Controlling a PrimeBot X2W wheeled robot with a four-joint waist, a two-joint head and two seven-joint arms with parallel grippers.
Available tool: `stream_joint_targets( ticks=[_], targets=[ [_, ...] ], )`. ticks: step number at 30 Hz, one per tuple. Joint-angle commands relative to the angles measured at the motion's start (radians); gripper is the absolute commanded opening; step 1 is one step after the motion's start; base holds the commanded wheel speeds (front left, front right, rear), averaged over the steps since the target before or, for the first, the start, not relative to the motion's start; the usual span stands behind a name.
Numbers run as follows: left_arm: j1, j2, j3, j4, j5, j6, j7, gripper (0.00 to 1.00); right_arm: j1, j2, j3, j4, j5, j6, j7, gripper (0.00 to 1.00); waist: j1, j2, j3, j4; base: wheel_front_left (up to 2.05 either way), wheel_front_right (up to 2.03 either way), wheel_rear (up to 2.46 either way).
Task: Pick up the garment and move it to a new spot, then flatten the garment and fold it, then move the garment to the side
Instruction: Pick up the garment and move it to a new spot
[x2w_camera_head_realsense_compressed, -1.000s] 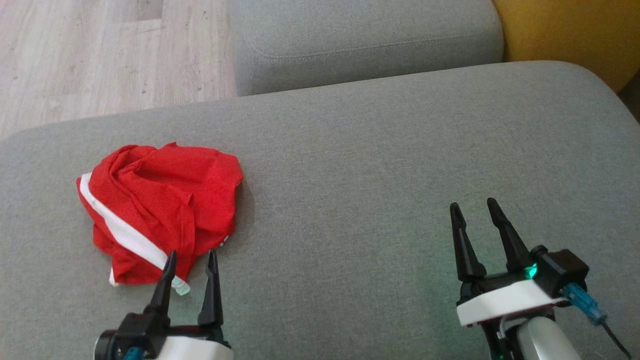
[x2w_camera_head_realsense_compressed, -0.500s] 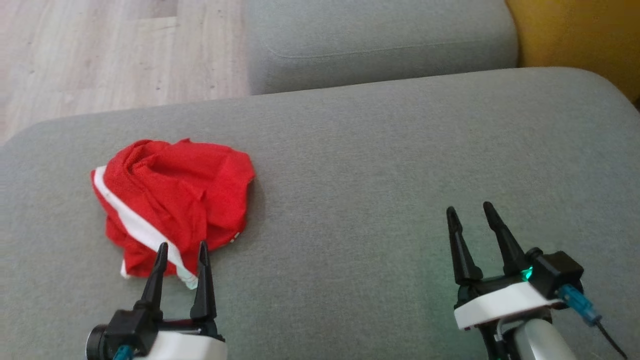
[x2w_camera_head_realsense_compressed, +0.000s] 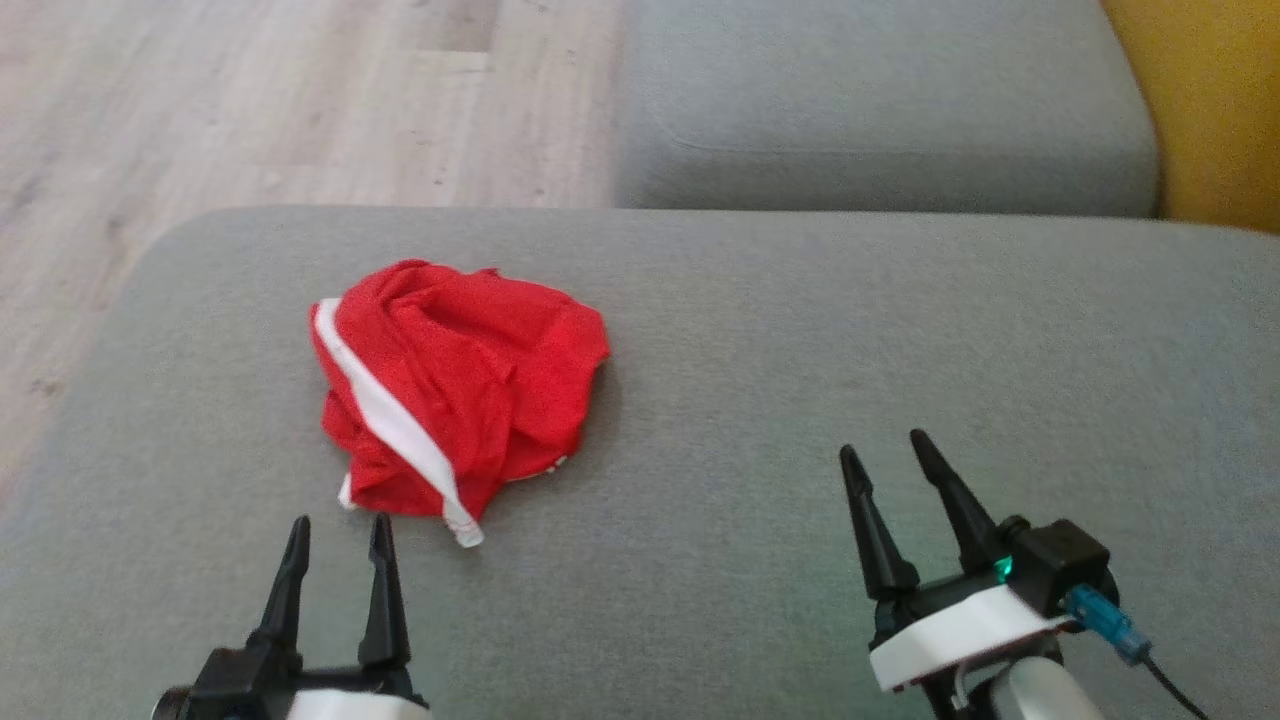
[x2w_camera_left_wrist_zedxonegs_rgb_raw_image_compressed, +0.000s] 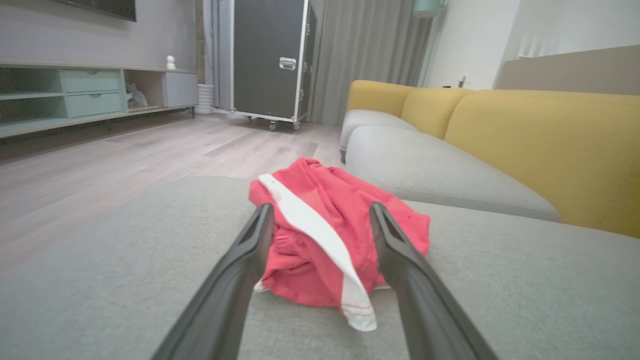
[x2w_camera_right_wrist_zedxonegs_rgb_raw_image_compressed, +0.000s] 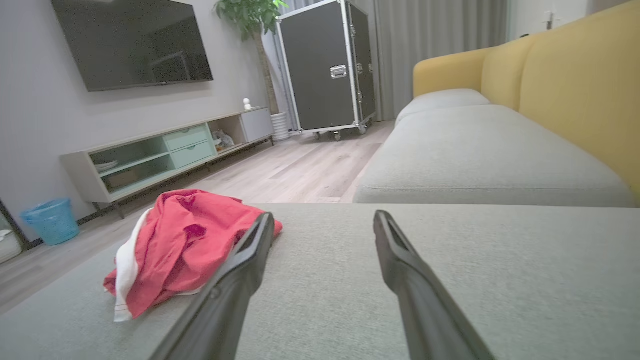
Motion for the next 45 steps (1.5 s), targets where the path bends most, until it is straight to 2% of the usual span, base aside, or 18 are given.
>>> stream_joint_targets(
  ticks=[1, 11, 20, 24, 27, 33, 39, 45],
  targets=[
    [-0.019, -0.002, 0.040, -0.029, 0.010, 0.004, -0.010, 1.00, -0.015, -0.006, 0.032, -0.026, 0.006, -0.001, -0.011, 1.00, 0.0000, 0.0000, -0.020, 0.040, 0.00, 0.00, 0.00],
    [0.022, -0.002, 0.079, -0.040, 0.030, -0.008, -0.010, 1.00, 0.006, -0.006, 0.075, -0.021, 0.042, -0.001, -0.011, 1.00, 0.0000, 0.0000, -0.048, 0.134, 0.00, 0.00, 0.00],
    [0.020, 0.005, 0.118, -0.036, 0.047, -0.031, -0.010, 1.00, 0.011, -0.006, 0.091, -0.021, 0.051, -0.001, -0.011, 1.00, 0.0000, 0.0000, -0.046, 0.156, 0.00, 0.00, 0.00],
    [-0.023, 0.046, 0.117, -0.007, 0.070, -0.061, -0.010, 1.00, 0.003, -0.006, 0.092, -0.023, 0.052, -0.001, -0.011, 1.00, 0.0000, 0.0000, -0.026, 0.145, 0.00, 0.00, 0.00],
    [-0.080, 0.088, 0.078, 0.060, 0.083, -0.084, -0.004, 1.00, -0.006, -0.006, 0.086, -0.023, 0.047, -0.001, -0.011, 1.00, 0.0000, 0.0000, -0.002, 0.130, 0.00, 0.00, 0.00],
    [-0.263, 0.155, -0.016, 0.161, 0.040, -0.103, 0.117, 1.00, -0.033, -0.006, 0.064, -0.023, 0.036, -0.001, -0.011, 1.00, 0.0000, 0.0000, 0.055, 0.101, 0.00, 0.00, 0.00],
    [-0.487, 0.254, -0.181, 0.241, -0.109, -0.104, 0.281, 1.00, -0.078, -0.006, 0.046, -0.038, 0.020, -0.001, -0.011, 1.00, 0.0000, 0.0000, 0.150, 0.055, 0.00, 0.00, 0.00],
    [-0.644, 0.321, -0.242, 0.362, -0.214, -0.105, 0.405, 1.00, -0.119, -0.006, 0.028, -0.051, 0.009, -0.001, -0.011, 1.00, 0.0000, 0.0000, 0.232, 0.012, 0.00, 0.00, 0.00]
  ],
)
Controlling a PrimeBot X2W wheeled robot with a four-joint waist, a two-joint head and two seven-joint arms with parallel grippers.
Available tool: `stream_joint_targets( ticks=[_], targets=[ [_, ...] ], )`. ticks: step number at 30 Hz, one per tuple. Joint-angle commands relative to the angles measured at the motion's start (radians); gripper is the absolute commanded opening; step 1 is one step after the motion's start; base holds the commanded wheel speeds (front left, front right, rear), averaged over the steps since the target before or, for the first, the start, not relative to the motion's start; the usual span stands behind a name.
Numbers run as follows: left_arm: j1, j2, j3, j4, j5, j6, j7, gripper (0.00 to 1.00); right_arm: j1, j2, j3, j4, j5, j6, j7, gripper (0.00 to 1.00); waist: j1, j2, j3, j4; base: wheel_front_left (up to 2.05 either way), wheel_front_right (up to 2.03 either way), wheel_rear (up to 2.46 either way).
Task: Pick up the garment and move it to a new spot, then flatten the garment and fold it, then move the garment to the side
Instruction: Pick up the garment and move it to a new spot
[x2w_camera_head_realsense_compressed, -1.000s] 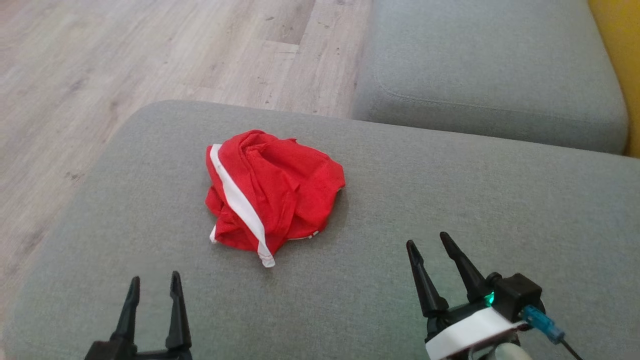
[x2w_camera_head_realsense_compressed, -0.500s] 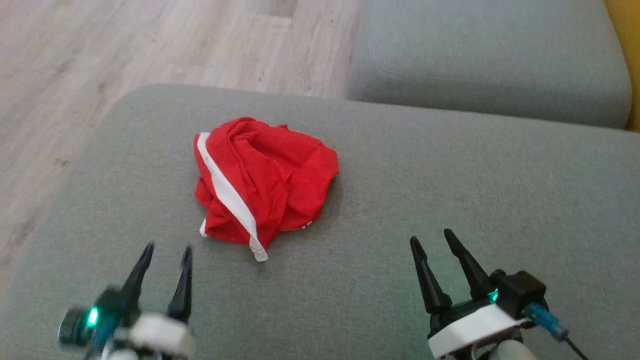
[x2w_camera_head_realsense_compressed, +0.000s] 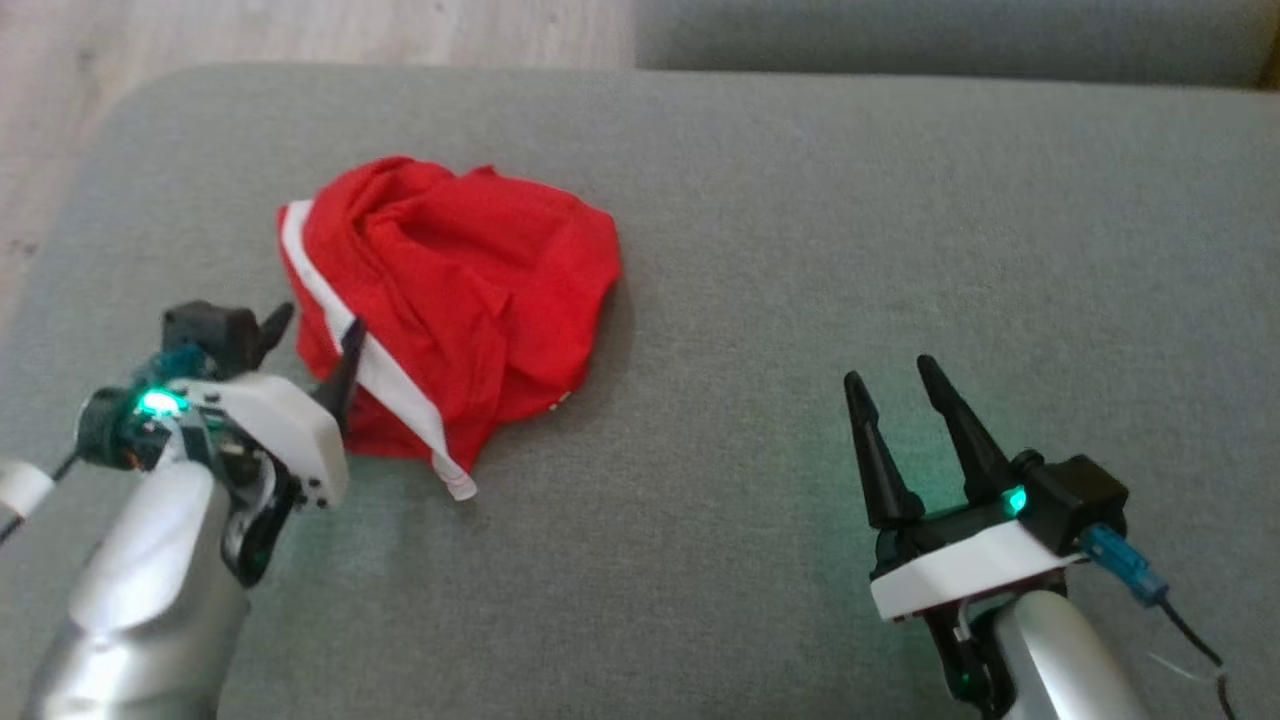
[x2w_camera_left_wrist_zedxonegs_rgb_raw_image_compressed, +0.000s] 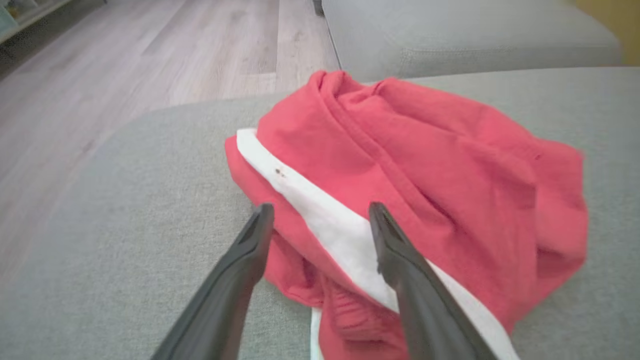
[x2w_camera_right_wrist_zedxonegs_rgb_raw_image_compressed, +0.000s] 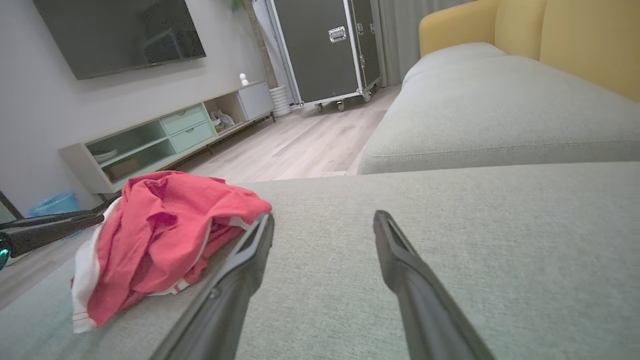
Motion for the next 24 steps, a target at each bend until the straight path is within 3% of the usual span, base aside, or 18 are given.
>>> stream_joint_targets(
  ticks=[1, 9, 10, 11, 16, 24],
  targets=[
    [-0.069, 0.045, 0.027, 0.001, -0.022, 0.002, 0.007, 1.00, -0.039, -0.004, 0.017, -0.036, -0.008, -0.001, -0.011, 1.00, -0.0003, 0.0000, 0.044, -0.037, 0.00, 0.00, 0.00],
    [-0.125, 0.055, -0.032, 0.127, -0.174, 0.002, -0.012, 1.00, -0.058, -0.004, 0.006, -0.036, -0.010, -0.001, -0.011, 1.00, -0.0003, 0.0000, 0.061, -0.069, 0.00, 0.00, 0.00],
    [-0.127, 0.056, -0.040, 0.137, -0.183, 0.002, -0.016, 0.34, -0.059, -0.004, 0.005, -0.036, -0.011, -0.001, -0.011, 1.00, -0.0003, 0.0000, 0.059, -0.070, 0.00, 0.00, 0.00],
    [-0.128, 0.058, -0.050, 0.145, -0.192, 0.002, -0.021, 0.00, -0.060, -0.004, 0.004, -0.035, -0.013, -0.001, -0.011, 1.00, -0.0003, 0.0000, 0.057, -0.072, 0.00, 0.00, 0.00],
    [-0.137, 0.073, -0.074, 0.154, -0.239, 0.002, -0.090, 0.00, -0.059, -0.004, 0.001, -0.032, -0.009, -0.001, -0.011, 1.00, -0.0003, 0.0000, 0.036, -0.078, 0.00, 0.00, 0.00],
    [-0.156, 0.065, -0.042, 0.040, -0.277, 0.002, -0.335, 0.00, -0.038, -0.004, 0.003, -0.020, 0.000, -0.001, -0.011, 1.00, -0.0003, 0.0000, -0.020, -0.084, 0.00, 0.00, 0.00]
  ],
)
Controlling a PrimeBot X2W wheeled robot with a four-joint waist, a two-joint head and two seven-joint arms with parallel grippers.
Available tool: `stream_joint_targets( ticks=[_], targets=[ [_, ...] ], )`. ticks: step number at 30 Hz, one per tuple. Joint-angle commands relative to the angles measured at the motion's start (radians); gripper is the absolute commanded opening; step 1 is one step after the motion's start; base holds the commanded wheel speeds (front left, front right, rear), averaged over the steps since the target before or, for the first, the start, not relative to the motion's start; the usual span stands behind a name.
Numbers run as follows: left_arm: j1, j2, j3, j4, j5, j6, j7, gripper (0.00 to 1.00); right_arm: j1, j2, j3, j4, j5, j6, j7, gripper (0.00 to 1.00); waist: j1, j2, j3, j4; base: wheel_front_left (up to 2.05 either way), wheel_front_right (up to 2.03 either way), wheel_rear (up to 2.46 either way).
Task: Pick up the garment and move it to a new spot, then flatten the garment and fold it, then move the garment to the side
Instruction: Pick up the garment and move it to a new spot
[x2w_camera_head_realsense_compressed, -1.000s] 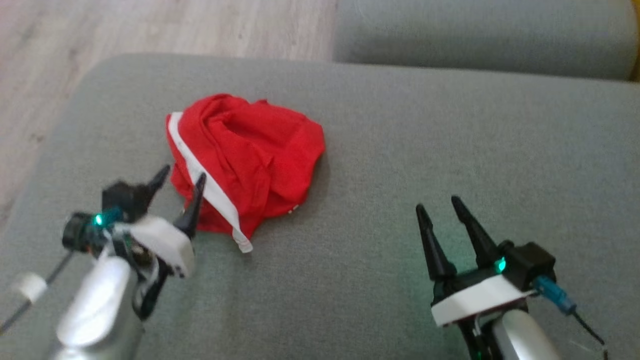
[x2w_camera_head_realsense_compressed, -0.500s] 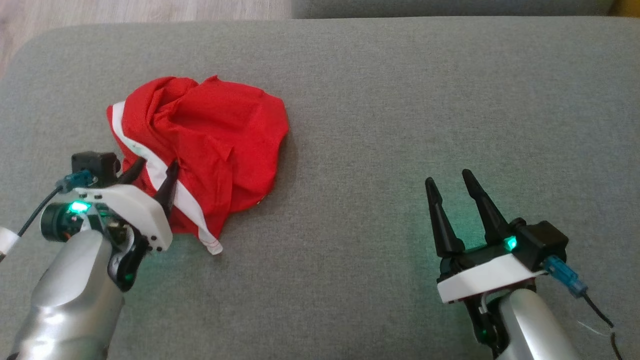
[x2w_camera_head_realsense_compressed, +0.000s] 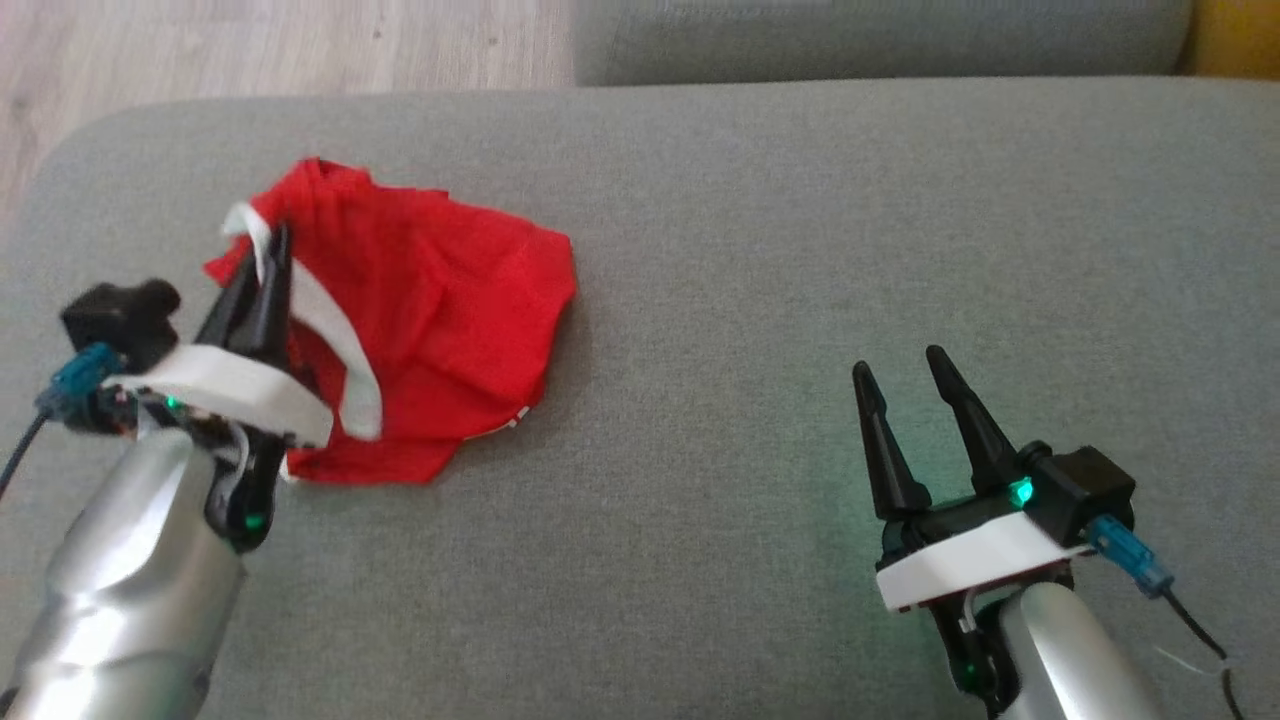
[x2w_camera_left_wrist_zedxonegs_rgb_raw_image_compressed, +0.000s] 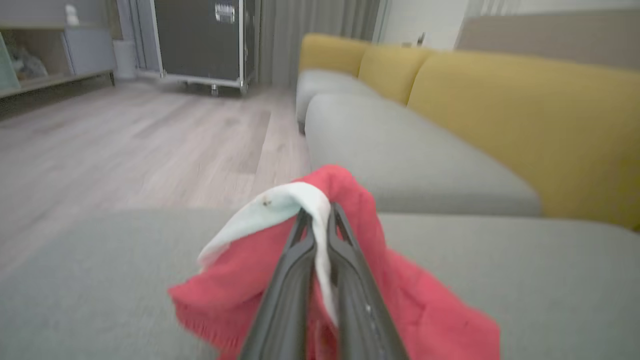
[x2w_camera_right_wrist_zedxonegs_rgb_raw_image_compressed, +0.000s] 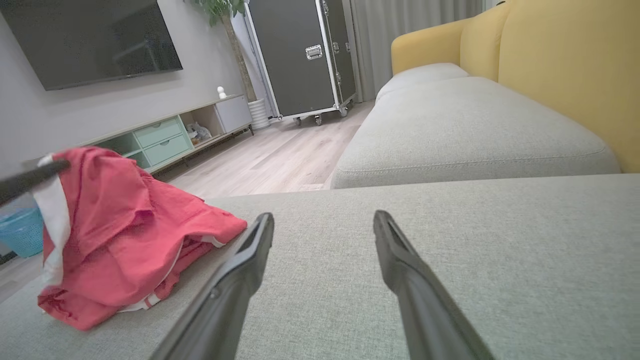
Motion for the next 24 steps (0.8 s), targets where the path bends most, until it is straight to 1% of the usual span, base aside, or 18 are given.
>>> stream_joint_targets(
  ticks=[1, 5, 6, 12, 18, 24],
  targets=[
    [-0.054, 0.032, 0.053, -0.066, -0.014, 0.002, -0.039, 0.00, -0.011, -0.003, 0.024, -0.026, 0.010, -0.001, -0.011, 1.00, 0.0000, 0.0000, -0.022, -0.006, 0.00, 0.00, 0.00],
    [-0.029, 0.026, 0.071, -0.184, -0.010, 0.006, -0.078, 0.00, -0.003, -0.003, 0.034, -0.022, 0.023, -0.001, -0.011, 1.00, 0.0000, 0.0000, -0.051, -0.019, 0.00, 0.00, 0.00],
    [-0.029, 0.026, 0.071, -0.184, -0.010, 0.006, -0.078, 0.00, -0.003, -0.003, 0.034, -0.022, 0.023, -0.001, -0.011, 1.00, 0.0000, 0.0000, -0.051, -0.019, 0.00, 0.00, 0.00],
    [0.019, 0.006, 0.063, -0.360, 0.013, 0.030, -0.089, 0.00, -0.001, -0.003, 0.048, -0.021, 0.036, -0.001, -0.011, 1.00, 0.0000, 0.0000, -0.073, -0.055, 0.00, 0.00, 0.00],
    [0.034, -0.008, 0.030, -0.482, 0.032, 0.055, -0.066, 0.00, -0.003, -0.003, 0.068, -0.029, 0.046, -0.001, -0.011, 1.00, 0.0000, 0.0000, -0.079, -0.116, 0.00, 0.00, 0.00],
    [0.003, -0.014, 0.000, -0.568, 0.062, 0.059, -0.056, 0.00, -0.012, -0.003, 0.077, -0.042, 0.065, -0.001, -0.011, 1.00, 0.0000, 0.0000, -0.068, -0.198, 0.00, 0.00, 0.00]
  ],
)
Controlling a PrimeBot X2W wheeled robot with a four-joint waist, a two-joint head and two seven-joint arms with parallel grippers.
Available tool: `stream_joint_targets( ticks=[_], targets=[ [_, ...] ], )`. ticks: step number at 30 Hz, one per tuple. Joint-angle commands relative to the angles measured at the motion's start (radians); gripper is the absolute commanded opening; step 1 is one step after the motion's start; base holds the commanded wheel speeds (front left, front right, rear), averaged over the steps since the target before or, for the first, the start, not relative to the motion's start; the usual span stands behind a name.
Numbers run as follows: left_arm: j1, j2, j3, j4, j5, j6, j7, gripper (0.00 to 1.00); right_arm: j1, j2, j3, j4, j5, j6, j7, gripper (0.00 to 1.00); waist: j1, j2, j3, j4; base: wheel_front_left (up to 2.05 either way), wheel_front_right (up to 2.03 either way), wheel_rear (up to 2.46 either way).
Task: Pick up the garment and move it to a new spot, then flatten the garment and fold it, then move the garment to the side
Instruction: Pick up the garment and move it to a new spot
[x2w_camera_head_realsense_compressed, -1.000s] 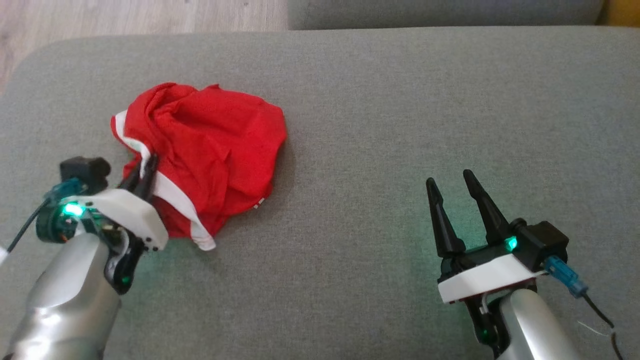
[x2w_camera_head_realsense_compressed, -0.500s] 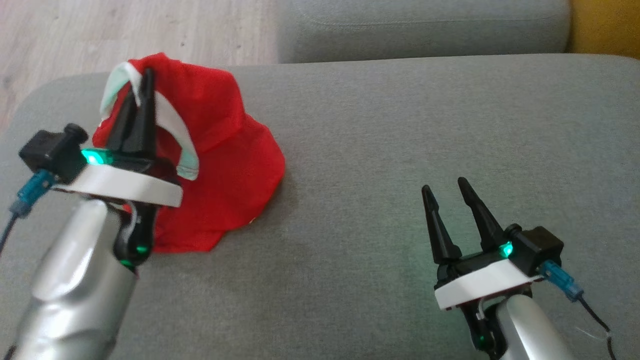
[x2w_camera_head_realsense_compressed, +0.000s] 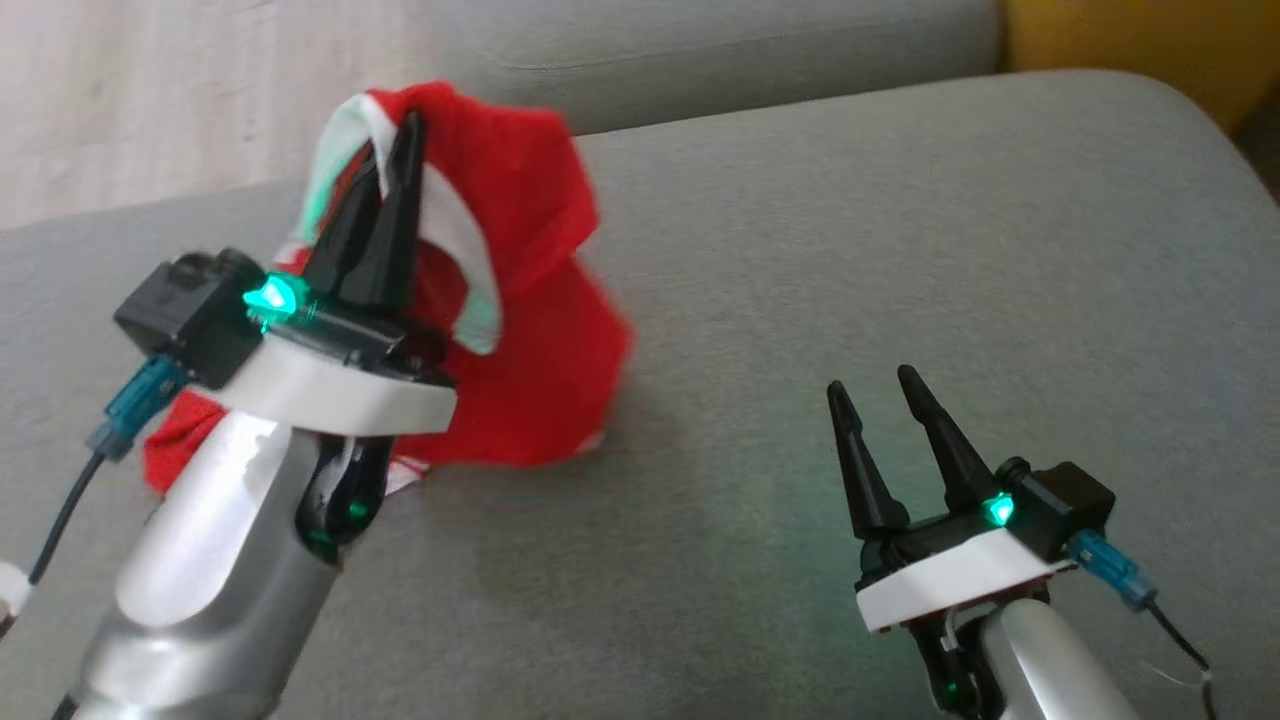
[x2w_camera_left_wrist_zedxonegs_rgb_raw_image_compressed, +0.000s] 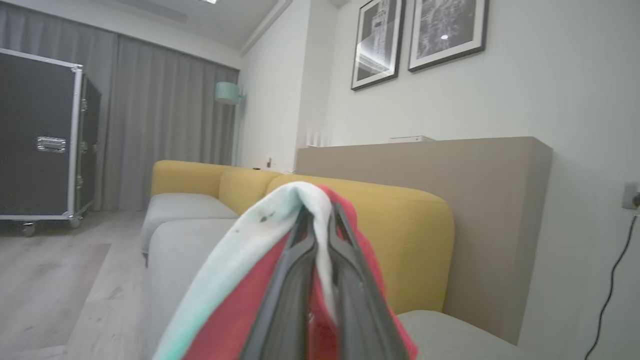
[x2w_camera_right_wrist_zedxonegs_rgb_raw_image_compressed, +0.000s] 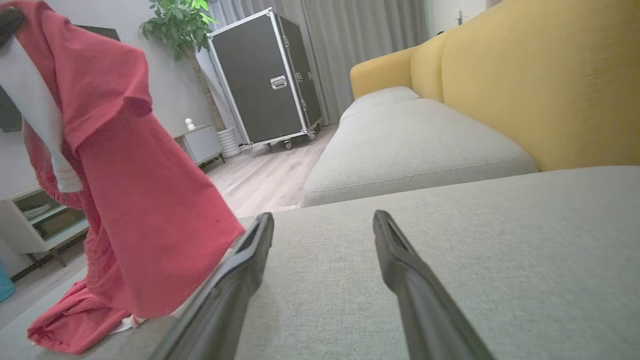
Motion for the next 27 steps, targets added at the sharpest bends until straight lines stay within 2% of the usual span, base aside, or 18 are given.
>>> stream_joint_targets(
  ticks=[1, 8, 11, 16, 17, 18, 23, 27],
  targets=[
    [-0.077, 0.017, 0.033, -0.046, 0.008, 0.007, 0.007, 0.00, -0.036, -0.003, 0.028, -0.039, 0.012, -0.001, -0.011, 1.00, 0.0001, -0.0001, 0.010, -0.051, 0.00, 0.00, 0.00],
    [-0.144, 0.003, -0.007, -0.037, 0.037, 0.024, 0.074, 0.00, -0.073, -0.003, 0.052, -0.073, 0.044, -0.001, -0.011, 1.00, 0.0001, -0.0001, 0.062, -0.179, 0.00, 0.00, 0.00],
    [-0.185, -0.009, -0.016, -0.002, 0.046, 0.032, 0.098, 0.00, -0.094, -0.003, 0.065, -0.096, 0.064, -0.001, -0.011, 1.00, 0.0001, -0.0001, 0.101, -0.236, 0.00, 0.00, 0.00],
    [-0.274, -0.041, -0.050, 0.088, 0.073, 0.022, 0.117, 0.00, -0.122, -0.003, 0.080, -0.131, 0.098, -0.001, -0.011, 1.00, 0.0001, -0.0001, 0.166, -0.308, 0.00, 0.00, 0.00],
    [-0.294, -0.048, -0.053, 0.110, 0.080, 0.023, 0.113, 0.44, -0.126, -0.003, 0.083, -0.136, 0.104, -0.001, -0.011, 1.00, 0.0001, -0.0001, 0.177, -0.319, 0.00, 0.00, 0.00],
    [-0.313, -0.056, -0.055, 0.133, 0.086, 0.023, 0.107, 0.98, -0.130, -0.003, 0.084, -0.140, 0.109, -0.001, -0.011, 1.00, 0.0001, -0.0001, 0.186, -0.327, 0.00, 0.00, 0.00],
    [-0.391, -0.077, -0.064, 0.243, 0.114, 0.010, 0.053, 1.00, -0.137, -0.003, 0.079, -0.151, 0.120, -0.001, -0.011, 1.00, 0.0001, -0.0001, 0.210, -0.335, 0.00, 0.00, 0.00],
    [-0.401, -0.066, -0.051, 0.312, 0.119, 0.006, 0.011, 1.00, -0.133, -0.003, 0.054, -0.148, 0.115, -0.001, -0.011, 1.00, 0.0001, -0.0001, 0.201, -0.300, 0.00, 0.00, 0.00]
  ],
)
